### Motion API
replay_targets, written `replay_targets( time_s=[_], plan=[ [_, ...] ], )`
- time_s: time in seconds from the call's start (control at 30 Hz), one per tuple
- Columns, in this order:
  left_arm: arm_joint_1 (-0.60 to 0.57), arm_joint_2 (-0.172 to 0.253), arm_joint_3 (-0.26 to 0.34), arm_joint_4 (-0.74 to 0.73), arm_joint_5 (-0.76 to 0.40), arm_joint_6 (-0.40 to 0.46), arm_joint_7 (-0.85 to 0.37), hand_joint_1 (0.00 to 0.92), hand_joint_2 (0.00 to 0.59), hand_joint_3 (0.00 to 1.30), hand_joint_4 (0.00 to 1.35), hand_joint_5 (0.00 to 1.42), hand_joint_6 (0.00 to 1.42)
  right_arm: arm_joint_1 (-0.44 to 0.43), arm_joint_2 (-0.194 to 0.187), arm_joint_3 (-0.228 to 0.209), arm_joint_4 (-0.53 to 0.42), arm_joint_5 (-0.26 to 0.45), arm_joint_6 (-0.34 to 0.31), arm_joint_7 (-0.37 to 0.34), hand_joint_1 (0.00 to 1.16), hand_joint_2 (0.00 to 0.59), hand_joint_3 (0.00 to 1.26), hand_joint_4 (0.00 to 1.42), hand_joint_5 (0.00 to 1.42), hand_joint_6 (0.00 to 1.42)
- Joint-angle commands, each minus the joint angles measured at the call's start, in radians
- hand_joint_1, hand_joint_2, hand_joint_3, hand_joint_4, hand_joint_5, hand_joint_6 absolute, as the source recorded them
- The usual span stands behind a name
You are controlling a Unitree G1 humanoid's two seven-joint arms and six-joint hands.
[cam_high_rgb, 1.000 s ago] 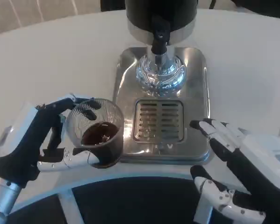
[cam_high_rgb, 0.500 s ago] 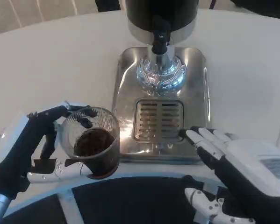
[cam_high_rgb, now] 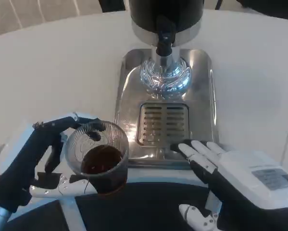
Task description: Grasp the cup under the faucet to collect the drink, then remove the cup.
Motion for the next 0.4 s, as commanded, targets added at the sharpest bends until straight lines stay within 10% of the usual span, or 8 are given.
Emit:
replay_targets(
  time_s=[0.03, 0.4],
  plan=[
    [0.004, 0.003, 0.016, -0.016, -0.029, -0.033, -0.006, 0.582, 0.007, 1.00, 1.22, 1.42, 1.32, 0.021, 0.019, 0.020, -0.015, -0.018, -0.011, 0.006, 0.14, 0.527, 0.03, 0.00, 0.00, 0.00],
    [0.012, -0.004, 0.016, -0.022, -0.028, -0.030, -0.009, 0.584, 0.000, 1.00, 1.22, 1.42, 1.32, 0.037, 0.018, 0.028, -0.015, -0.018, -0.013, 0.002, 0.15, 0.527, 0.03, 0.00, 0.00, 0.00]
  ],
)
